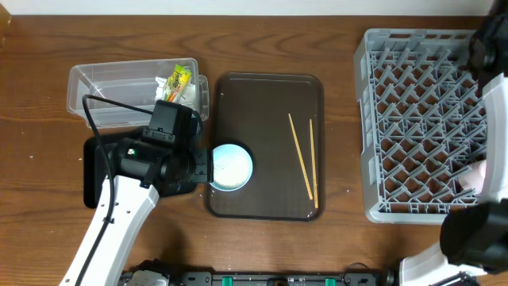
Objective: Sort waste into correct bins and load items into the dishwasher rack
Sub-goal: 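Grasp the blue plate rim and stand it upright in the grey rack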
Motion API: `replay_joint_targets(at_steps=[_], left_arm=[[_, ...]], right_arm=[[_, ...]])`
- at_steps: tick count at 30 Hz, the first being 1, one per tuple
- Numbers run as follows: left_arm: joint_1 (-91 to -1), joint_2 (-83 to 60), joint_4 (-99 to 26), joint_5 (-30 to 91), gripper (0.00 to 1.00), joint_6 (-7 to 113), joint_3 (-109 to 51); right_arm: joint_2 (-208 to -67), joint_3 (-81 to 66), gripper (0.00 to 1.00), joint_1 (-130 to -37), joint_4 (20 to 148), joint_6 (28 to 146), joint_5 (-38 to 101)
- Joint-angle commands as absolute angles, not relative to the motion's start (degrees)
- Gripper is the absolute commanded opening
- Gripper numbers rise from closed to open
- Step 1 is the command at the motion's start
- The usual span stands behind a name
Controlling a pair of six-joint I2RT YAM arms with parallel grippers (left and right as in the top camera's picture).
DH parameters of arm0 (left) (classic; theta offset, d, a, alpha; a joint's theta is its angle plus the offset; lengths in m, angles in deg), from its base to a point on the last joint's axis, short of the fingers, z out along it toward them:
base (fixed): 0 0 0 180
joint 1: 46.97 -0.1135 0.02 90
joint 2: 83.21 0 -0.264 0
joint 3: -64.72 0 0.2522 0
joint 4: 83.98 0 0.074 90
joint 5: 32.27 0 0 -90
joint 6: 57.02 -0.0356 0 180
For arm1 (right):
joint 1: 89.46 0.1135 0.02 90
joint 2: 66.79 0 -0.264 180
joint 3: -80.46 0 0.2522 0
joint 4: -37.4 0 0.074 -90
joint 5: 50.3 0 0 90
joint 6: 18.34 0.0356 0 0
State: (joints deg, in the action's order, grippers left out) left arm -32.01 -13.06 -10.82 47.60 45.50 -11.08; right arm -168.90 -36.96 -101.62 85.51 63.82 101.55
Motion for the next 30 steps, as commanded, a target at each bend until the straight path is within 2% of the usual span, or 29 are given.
replay_joint_targets(at_steps=[1, 5, 7, 11, 30], left_arm=[[-32.1, -13.1, -10.7, 47.8, 0.61, 46.2, -11.8], [-32.1, -13.1, -10.7, 47.8, 0.62, 46.2, -11.8], [-32.1, -13.1, -10.7, 47.9, 0.61, 46.4, -11.8], [-32.1, -13.1, -10.8, 47.9, 0.62, 47.1, -11.8], [-32.1, -13.1, -12.2, 47.9, 0.61, 47.3, -11.8]], right_arm=[[-171.4, -37.1, 0.01, -103.2, 81.2, 56.6, 103.6], [-174.3, -37.1, 0.01, -104.9, 69.5, 45.3, 105.8], [-176.2, -37.1, 0.01, -105.7, 62.1, 35.9, 105.9], [-178.7, -37.1, 0.01, -106.3, 57.3, 27.3, 103.8], [-185.8, -33.9, 0.01, -108.9, 57.8, 26.2, 103.3]])
